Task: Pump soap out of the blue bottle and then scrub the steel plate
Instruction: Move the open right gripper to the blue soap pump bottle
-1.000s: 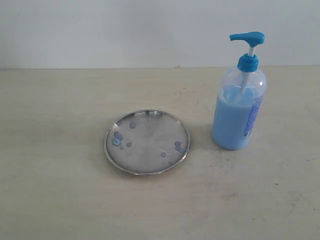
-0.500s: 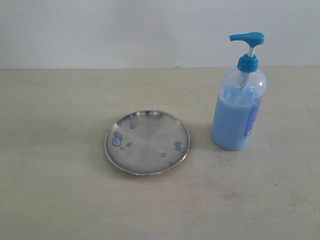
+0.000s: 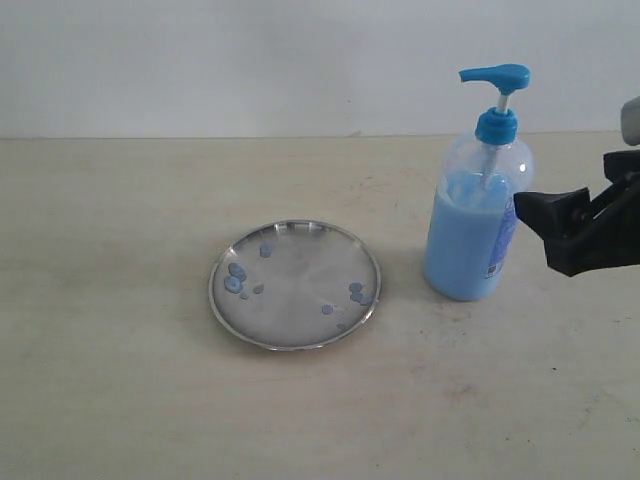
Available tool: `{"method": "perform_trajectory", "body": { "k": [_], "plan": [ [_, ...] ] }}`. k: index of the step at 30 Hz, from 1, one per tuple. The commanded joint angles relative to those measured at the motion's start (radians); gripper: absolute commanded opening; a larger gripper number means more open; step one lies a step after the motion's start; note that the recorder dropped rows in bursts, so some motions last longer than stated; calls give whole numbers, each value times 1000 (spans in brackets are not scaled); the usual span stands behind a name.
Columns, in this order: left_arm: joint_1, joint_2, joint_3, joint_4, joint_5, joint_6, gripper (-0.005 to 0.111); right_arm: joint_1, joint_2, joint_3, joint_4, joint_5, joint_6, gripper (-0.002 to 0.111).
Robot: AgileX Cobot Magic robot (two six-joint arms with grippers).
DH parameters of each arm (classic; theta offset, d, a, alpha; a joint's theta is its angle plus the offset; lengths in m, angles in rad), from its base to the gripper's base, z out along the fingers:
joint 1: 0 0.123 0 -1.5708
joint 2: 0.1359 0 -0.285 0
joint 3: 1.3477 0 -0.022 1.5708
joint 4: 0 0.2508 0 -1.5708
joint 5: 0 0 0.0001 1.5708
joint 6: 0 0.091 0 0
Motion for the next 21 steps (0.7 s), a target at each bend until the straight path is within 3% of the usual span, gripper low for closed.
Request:
{"method": "perform_trajectory", "body": {
  "k": [1, 6, 14, 21],
  "plan": [
    [1, -1, 4, -3, 1, 5, 4, 2, 11, -5, -9, -26, -64, 72],
    [1, -1, 4, -3, 1, 5, 4, 2, 121, -5, 30, -114, -151, 72],
    [1, -1, 4, -3, 1, 5, 4, 2, 315, -5, 478, -339, -520, 72],
    [1, -1, 4, -3, 1, 5, 4, 2, 440, -5, 533, -552, -526, 72]
  ]
}}
